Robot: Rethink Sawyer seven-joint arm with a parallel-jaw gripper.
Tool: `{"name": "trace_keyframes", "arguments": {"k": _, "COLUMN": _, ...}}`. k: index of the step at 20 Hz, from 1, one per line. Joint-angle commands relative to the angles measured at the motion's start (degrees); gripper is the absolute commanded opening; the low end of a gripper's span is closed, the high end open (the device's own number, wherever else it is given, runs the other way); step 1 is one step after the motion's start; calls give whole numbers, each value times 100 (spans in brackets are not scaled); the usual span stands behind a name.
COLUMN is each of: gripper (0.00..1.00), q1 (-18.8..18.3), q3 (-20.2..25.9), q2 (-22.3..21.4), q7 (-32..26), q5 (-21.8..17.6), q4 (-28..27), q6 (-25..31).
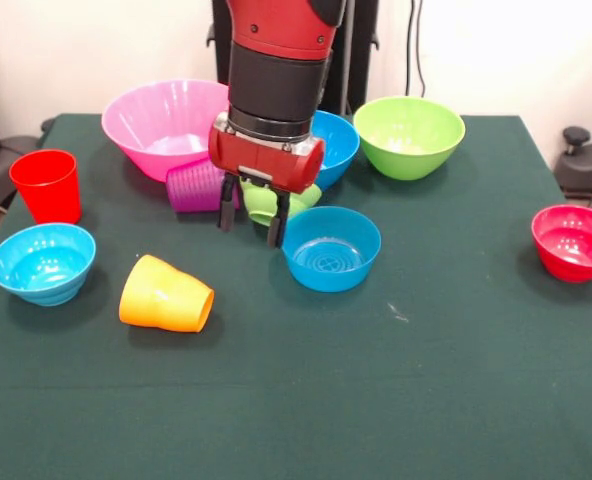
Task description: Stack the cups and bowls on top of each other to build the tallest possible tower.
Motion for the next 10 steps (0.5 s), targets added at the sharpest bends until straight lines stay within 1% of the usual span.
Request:
{"name": "trace_keyframes", "arguments": {"k": 1, "gripper": 100, "q1": 250, "q3": 199, "q2": 458, "q7": -312, "q5": -466, "q4": -280, "q6": -27}}
{"name": "trace_keyframes", "arguments": {"k": 10, "gripper": 100, "q1": 177, "q3": 240, "q2": 626, "q7": -379, "q5": -457, "q4": -361, "q6": -131}}
